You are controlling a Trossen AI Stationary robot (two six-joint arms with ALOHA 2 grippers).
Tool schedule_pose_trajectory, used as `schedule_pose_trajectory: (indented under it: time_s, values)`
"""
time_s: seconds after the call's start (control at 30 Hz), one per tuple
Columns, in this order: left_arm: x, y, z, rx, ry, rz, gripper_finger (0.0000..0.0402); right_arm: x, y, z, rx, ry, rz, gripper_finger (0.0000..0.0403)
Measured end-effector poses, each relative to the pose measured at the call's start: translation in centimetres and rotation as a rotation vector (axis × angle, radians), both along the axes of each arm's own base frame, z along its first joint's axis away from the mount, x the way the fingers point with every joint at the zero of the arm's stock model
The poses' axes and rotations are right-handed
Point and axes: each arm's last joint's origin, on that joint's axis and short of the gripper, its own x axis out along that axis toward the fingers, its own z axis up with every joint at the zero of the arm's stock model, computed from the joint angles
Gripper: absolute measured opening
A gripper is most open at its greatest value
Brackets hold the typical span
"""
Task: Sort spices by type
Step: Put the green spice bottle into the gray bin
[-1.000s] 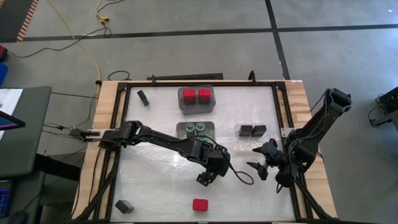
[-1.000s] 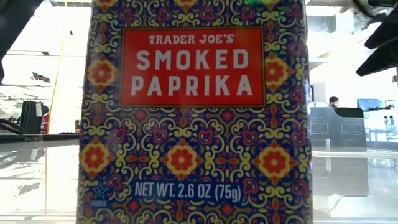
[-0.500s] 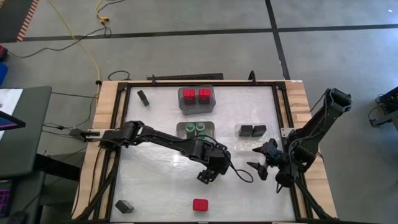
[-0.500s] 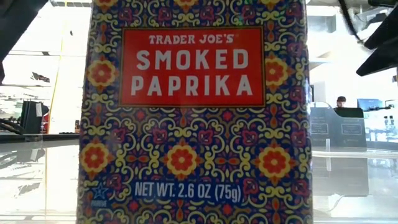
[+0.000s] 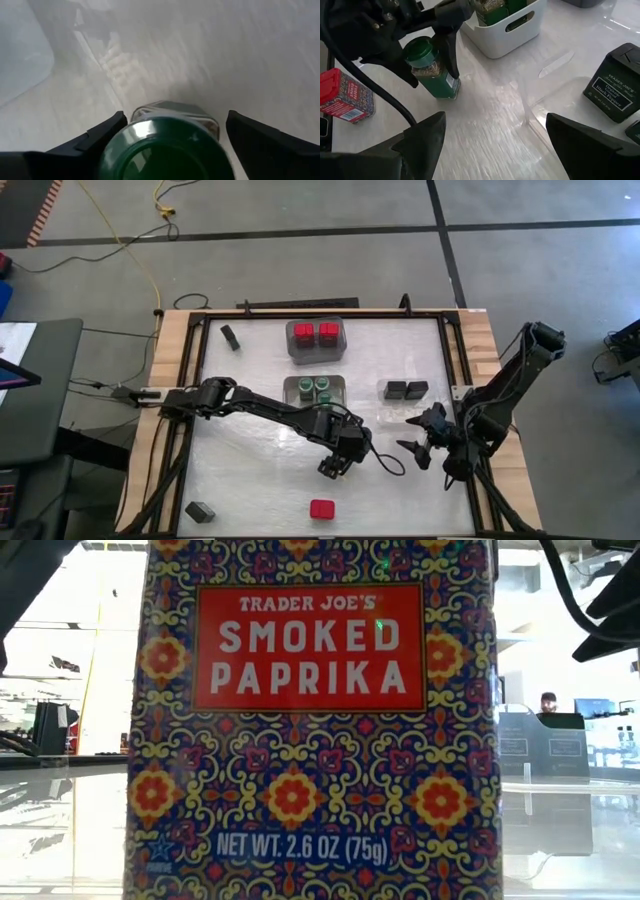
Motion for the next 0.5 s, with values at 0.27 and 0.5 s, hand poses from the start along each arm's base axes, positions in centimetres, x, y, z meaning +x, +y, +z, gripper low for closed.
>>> schedule_pose_trajectory:
  time_s: [0.27,0.5]
  values:
    - [-0.14,0.02,-0.08,0.005,0.016,-0.001,0.0239,0.0,0.0,0.0,0.0,0.0,0.0,0.0372]
    - [-0.39,-0.46,-0.08,0.011,0.026,-0.013,0.0194,0.0,0.0,0.0,0.0,0.0,0.0,0.0372]
